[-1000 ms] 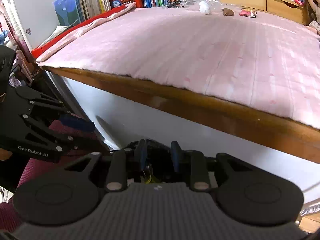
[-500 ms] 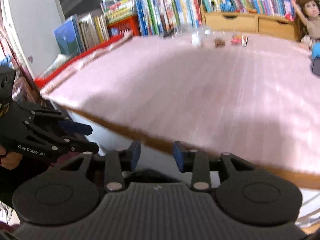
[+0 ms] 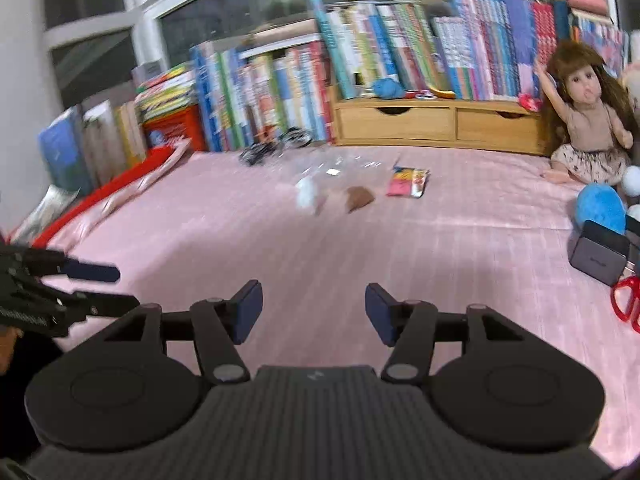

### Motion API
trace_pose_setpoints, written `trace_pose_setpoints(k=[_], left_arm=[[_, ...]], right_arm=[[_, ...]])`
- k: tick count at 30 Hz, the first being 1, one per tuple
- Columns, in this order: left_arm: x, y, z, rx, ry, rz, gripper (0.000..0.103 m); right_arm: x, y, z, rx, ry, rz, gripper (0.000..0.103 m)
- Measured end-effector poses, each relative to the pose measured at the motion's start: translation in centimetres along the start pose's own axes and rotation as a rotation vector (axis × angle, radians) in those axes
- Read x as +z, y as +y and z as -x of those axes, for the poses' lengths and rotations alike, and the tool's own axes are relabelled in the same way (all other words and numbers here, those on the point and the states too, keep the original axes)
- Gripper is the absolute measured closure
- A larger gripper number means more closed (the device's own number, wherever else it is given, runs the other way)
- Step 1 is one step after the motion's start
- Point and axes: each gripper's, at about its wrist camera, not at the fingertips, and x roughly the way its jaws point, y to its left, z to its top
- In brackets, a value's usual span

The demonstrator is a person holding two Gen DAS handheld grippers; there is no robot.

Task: Collect trash
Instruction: 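Raise both tools back over the bed toward the plastic wrap and snack packet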

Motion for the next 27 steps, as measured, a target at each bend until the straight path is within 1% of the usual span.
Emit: trace_pose_setpoints(k=[3,5,12,16,22,27], left_arm=[[2.7,1.3,-2.4,0.007,0.000,0.051,0.038],[4.5,1.9,-4.2,0.010,0.008,0.063,0.038],[9.0,2.6,-9.8,0.105,0.013,0.058,0.038],[11.2,3.7,-13.1,0.142,0.026,0.092,0.037],[14.1,5.8,-17.8,0.172,0.046,0.188,0.037],[15.4,6.4,-20.2,0.156,0.042,0.247,0.036]], right_arm=[[2.2,-0.9,-1.6,-0.028,-0.015,-0.013,0.031],[3.5,-1.4,-3.0,-0.040,-0.012,-0.023,0.030],[6.0,-3.3,-8.0,-0.107,0.024,-0.046,0.029],[6.9,-4.3,-10.9,-0.137,0.060,-0.058,0.029],[8.3,-5.9,-14.6,-0.158,0.068,-0.123,0.029],[9.3,-6.8,-17.3,-0.190,0.071,-0.143,0.028]])
